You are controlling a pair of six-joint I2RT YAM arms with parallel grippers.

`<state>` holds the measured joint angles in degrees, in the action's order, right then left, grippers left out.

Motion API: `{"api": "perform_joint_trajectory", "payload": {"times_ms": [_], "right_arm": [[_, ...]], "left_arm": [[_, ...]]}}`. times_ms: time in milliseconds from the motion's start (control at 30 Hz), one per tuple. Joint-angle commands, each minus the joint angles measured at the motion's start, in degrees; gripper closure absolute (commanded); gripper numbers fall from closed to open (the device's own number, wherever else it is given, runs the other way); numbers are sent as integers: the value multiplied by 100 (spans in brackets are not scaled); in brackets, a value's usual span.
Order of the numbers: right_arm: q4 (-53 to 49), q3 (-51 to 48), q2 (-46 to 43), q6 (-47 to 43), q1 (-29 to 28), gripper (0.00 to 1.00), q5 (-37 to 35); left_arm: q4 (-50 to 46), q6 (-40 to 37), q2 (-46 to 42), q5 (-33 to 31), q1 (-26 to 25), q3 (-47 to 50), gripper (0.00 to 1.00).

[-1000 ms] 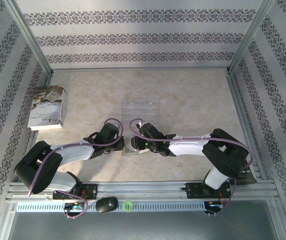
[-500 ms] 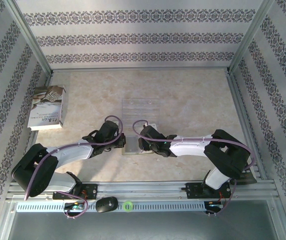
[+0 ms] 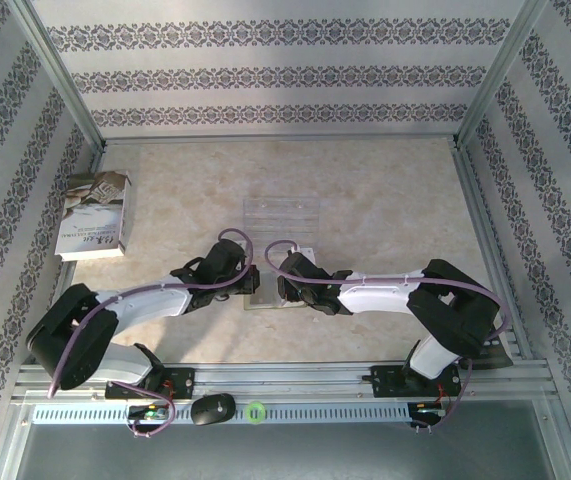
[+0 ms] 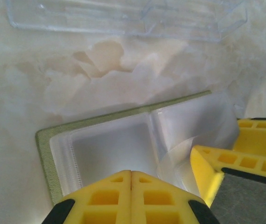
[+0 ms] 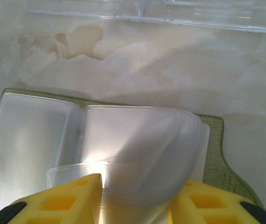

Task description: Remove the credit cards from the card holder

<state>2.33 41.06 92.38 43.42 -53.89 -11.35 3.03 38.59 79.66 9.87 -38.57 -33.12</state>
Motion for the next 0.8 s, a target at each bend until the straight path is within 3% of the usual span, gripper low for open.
{"api": "perform_joint_trajectory", "payload": {"times_ms": [0, 233, 433, 567, 767], "right_arm": [[-154, -80, 63, 63, -31, 61, -219], [-92, -36, 144, 31, -33, 61, -139], [-57, -36, 158, 39, -34, 61, -106], [-74, -19, 78, 17, -30, 60, -104], [-225, 50, -141, -134, -25, 56, -87]], "left_arm": [[51, 37, 264, 167, -131, -110, 95], [345, 151, 745, 553, -306, -325, 95], [676, 301, 525, 738, -388, -360, 92], [258, 183, 97, 326, -376, -371, 89], [-624, -132, -898, -351, -136, -286, 72]]}}
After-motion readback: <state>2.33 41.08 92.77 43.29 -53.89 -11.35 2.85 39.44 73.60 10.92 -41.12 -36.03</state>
